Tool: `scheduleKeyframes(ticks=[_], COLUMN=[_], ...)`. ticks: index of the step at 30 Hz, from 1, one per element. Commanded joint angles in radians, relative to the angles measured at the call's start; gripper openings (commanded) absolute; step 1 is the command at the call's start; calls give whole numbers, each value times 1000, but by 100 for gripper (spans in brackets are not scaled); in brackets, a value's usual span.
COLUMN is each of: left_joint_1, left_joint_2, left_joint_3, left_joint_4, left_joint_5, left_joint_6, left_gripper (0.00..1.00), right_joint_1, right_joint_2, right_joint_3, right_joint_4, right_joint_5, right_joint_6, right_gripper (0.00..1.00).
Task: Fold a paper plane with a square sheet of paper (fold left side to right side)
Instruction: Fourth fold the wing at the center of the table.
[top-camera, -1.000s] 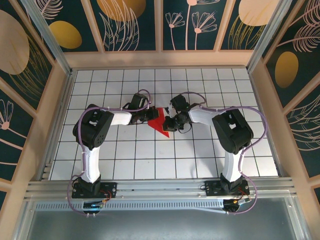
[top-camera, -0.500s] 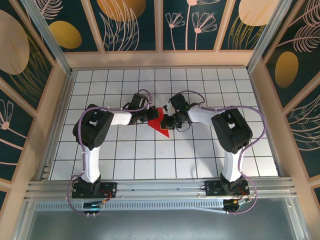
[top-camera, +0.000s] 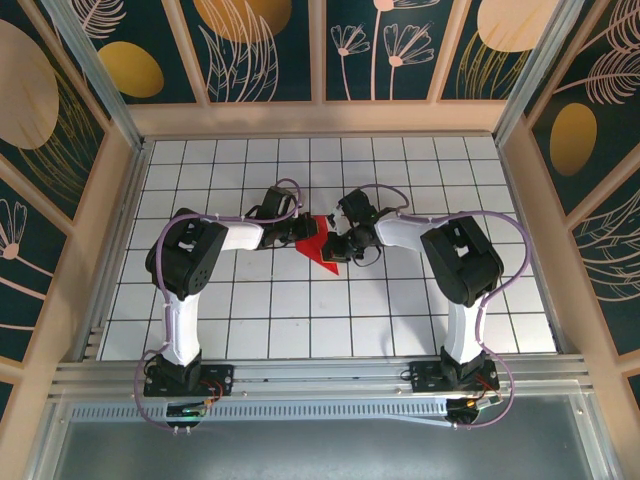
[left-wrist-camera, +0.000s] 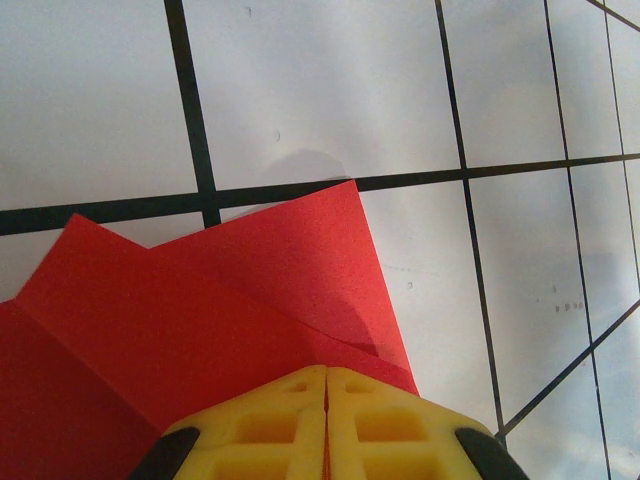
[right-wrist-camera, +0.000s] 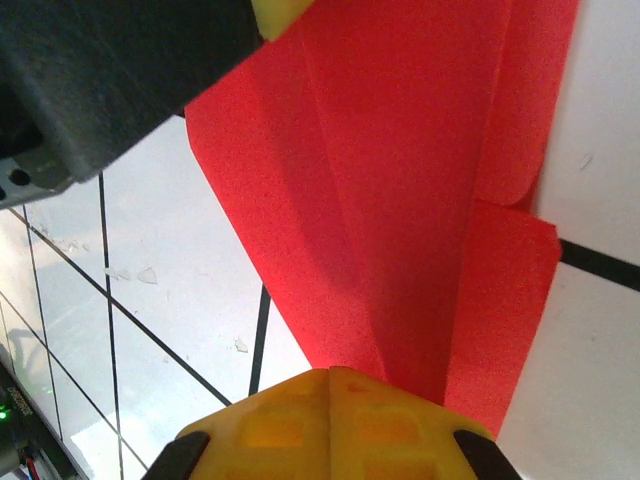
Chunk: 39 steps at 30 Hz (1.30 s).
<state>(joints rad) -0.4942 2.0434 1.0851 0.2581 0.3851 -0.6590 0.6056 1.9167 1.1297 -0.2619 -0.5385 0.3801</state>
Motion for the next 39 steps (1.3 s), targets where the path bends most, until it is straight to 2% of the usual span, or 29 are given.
scheduleKeyframes(ticks=[1,10,39], left_joint_1=[2,3,4], left_joint_2=[57,56,64], left_joint_3=[-7,-4,4], left_joint_4=[-66,-68,-85], left_joint_5=[-41,-41,-55], left_joint_6=[-2,1,4], left_gripper=[8,8,8], right_joint_1=[13,4,-26], right_joint_2=[-5,0,-106], right_joint_3=[-16,-45,-230], right_joint_4=[-11,-4,15], right_joint_5=[24,58,2], right_joint_6=[-3,27,93], right_gripper=[0,0,0])
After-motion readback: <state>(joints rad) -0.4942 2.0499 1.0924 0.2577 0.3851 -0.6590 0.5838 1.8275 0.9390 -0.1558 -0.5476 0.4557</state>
